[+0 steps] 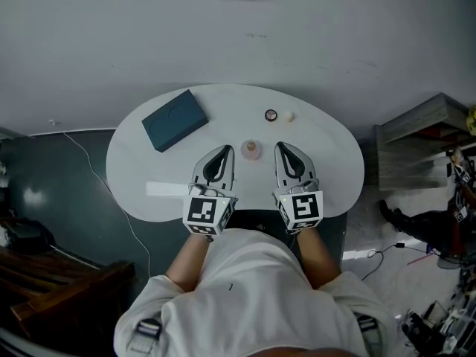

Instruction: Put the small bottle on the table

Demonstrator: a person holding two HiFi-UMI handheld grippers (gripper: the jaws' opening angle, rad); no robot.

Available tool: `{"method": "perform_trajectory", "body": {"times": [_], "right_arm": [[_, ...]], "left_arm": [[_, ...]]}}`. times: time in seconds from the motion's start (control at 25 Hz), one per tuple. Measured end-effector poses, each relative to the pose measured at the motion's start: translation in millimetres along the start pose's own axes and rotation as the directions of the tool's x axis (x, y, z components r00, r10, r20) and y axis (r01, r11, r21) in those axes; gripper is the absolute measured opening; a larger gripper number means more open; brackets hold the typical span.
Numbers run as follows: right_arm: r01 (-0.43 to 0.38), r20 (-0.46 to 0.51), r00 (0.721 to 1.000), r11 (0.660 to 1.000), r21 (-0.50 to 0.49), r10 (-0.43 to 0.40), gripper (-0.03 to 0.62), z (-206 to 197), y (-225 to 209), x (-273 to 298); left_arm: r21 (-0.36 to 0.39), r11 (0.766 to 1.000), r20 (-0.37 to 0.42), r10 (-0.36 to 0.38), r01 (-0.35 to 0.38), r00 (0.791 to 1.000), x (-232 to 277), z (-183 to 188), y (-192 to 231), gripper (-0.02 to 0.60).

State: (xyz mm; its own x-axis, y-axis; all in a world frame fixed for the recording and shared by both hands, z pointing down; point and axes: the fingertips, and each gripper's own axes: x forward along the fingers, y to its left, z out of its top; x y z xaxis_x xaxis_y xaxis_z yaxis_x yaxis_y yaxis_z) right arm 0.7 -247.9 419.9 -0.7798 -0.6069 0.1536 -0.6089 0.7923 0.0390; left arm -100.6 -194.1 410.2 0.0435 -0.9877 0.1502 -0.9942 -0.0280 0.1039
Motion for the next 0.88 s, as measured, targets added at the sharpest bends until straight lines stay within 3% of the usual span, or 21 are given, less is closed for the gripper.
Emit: {"method": "perform_trajectory", "body": {"times": [0.88], "right_arm": [[0.025,-0.035,0.999,1.0,-0.006,-0.026,-0.003,-13.6,-12.2,3.1]], "left_arm": [[-0.002,1.0,-0.027,-0.001,0.001,1.0,9.5,-14.1,5.7,0.018]]}}
